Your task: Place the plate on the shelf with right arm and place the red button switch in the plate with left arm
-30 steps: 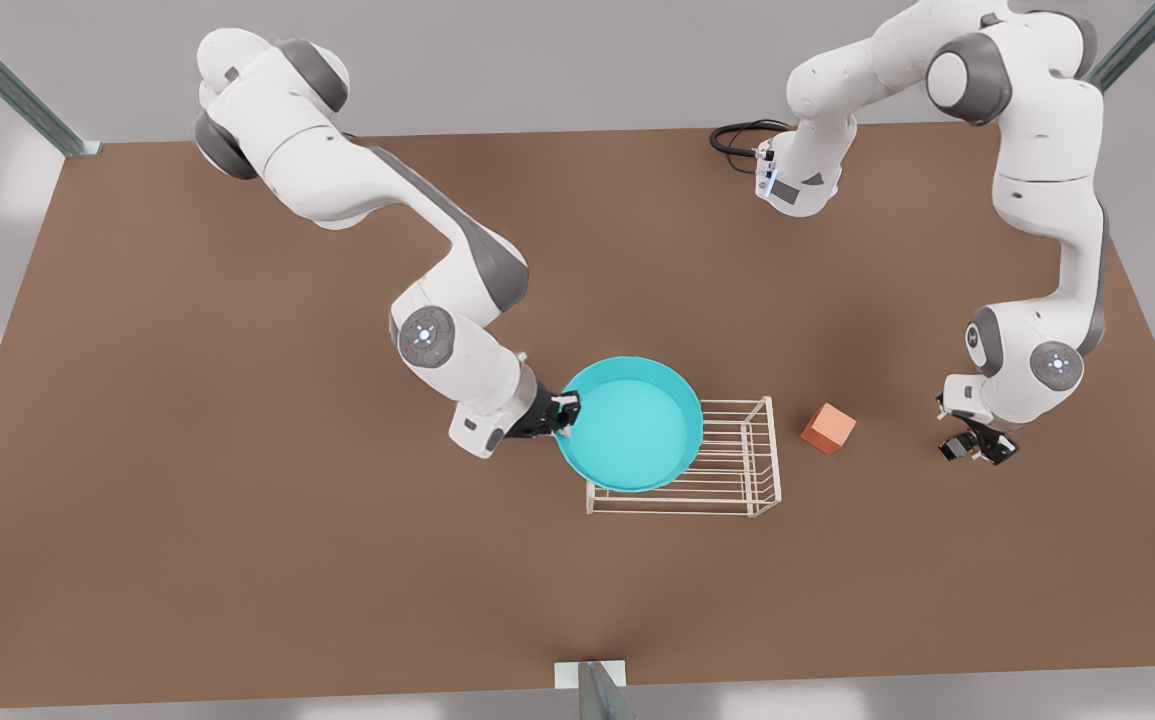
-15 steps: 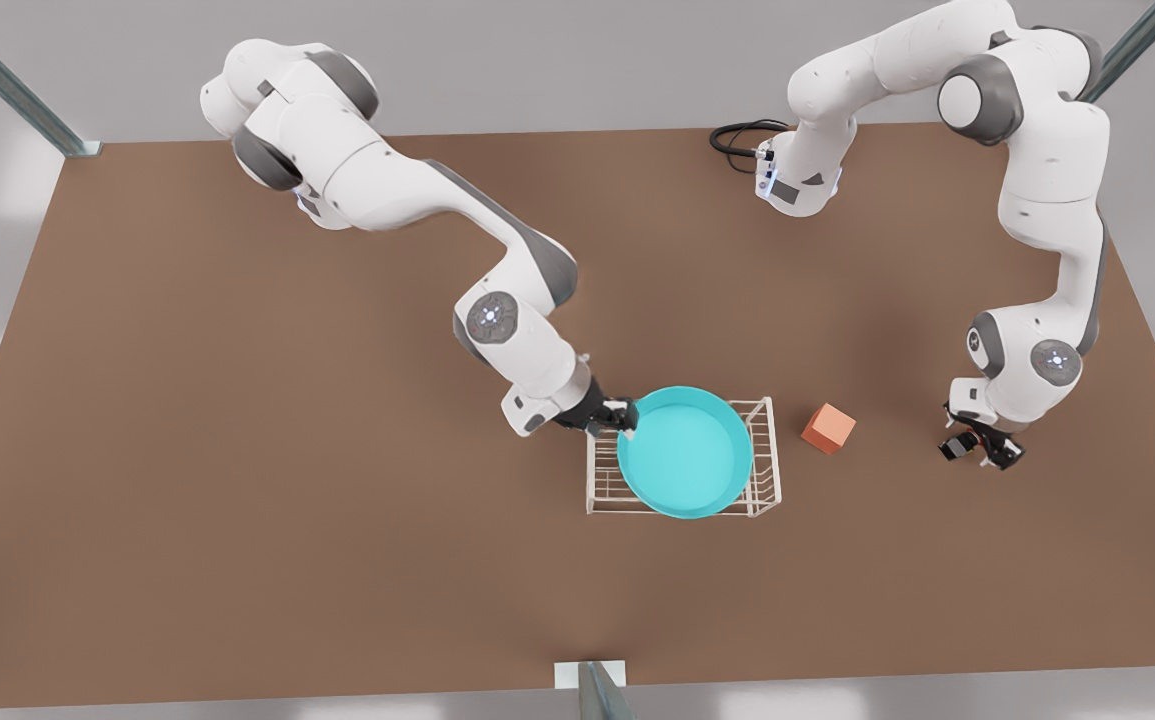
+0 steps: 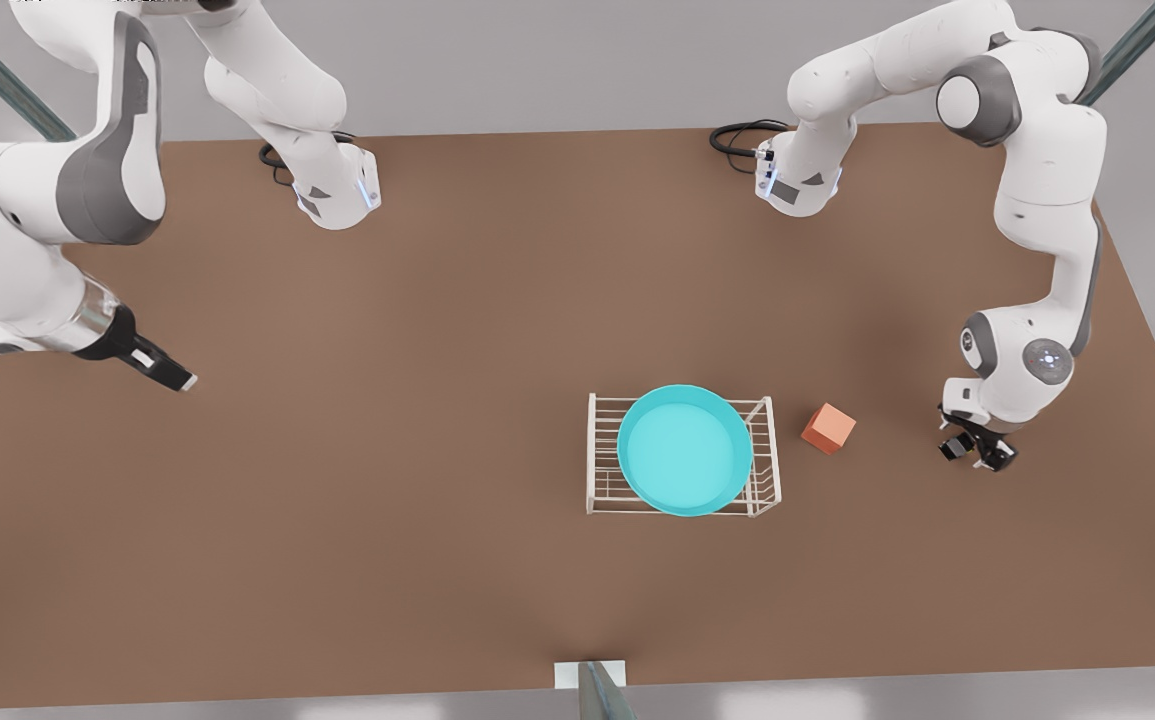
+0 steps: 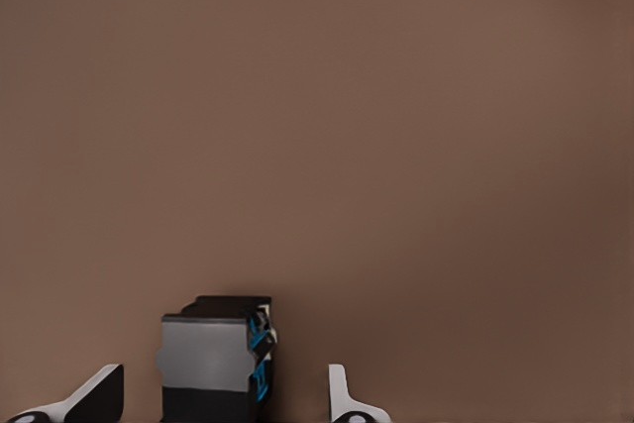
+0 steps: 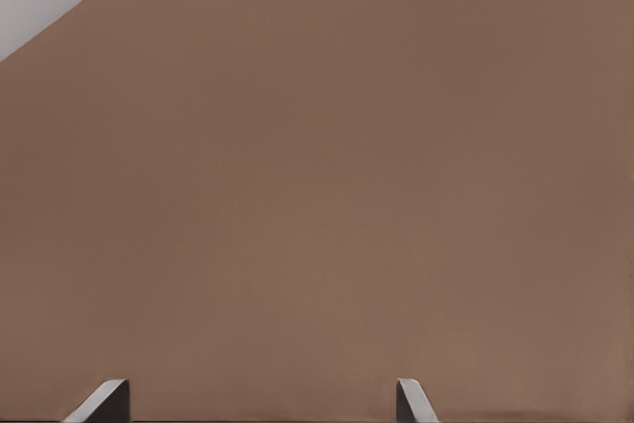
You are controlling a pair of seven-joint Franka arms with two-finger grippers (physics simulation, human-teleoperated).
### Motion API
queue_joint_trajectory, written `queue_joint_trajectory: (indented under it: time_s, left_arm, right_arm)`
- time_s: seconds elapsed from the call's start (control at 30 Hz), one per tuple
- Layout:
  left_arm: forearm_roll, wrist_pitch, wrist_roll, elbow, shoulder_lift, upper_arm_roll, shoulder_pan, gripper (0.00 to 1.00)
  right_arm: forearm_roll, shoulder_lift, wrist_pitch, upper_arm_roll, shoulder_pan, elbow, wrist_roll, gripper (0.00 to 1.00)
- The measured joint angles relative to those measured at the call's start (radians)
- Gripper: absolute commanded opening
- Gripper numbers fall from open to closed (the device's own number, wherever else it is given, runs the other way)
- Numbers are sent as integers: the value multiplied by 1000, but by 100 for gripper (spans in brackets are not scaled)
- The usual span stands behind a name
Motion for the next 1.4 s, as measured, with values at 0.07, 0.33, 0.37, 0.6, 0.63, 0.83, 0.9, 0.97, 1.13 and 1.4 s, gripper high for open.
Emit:
queue_joint_trajectory:
  time_s: [0.07,0.33,0.37,0.6,0.63,0.83,0.9,0.97,1.13,1.4]
  left_arm:
    - [0,1,-4,-7,0,-1,0,100]
    - [0,2,-21,-27,-2,-2,0,94]
    - [0,2,-24,-29,-3,-3,-1,94]
    - [1,4,-47,-38,-14,-3,-5,62]
    - [1,5,-51,-38,-14,-4,-6,55]
    - [1,5,-68,-37,-22,-4,-8,44]
    - [2,6,-72,-37,-26,-4,-8,42]
    - [2,6,-76,-37,-32,-4,-8,42]
    - [2,-30,-92,-36,-102,-42,-6,39]
    - [-51,-347,-183,132,-262,-301,-4,36]
  right_arm:
    - [-48,12,-25,-18,57,27,-36,100]
    - [-33,20,-60,-38,7,85,-130,100]
    - [-33,20,-62,-38,12,85,-139,100]
    - [-32,19,-69,-37,29,86,-191,100]
    - [-32,19,-70,-37,27,86,-196,100]
    - [-31,20,-71,-37,25,86,-225,100]
    - [-32,20,-72,-37,26,86,-233,100]
    - [-33,19,-72,-37,26,86,-239,100]
    - [-34,19,-72,-37,25,86,-254,100]
    - [-33,20,-72,-38,20,88,-270,100]
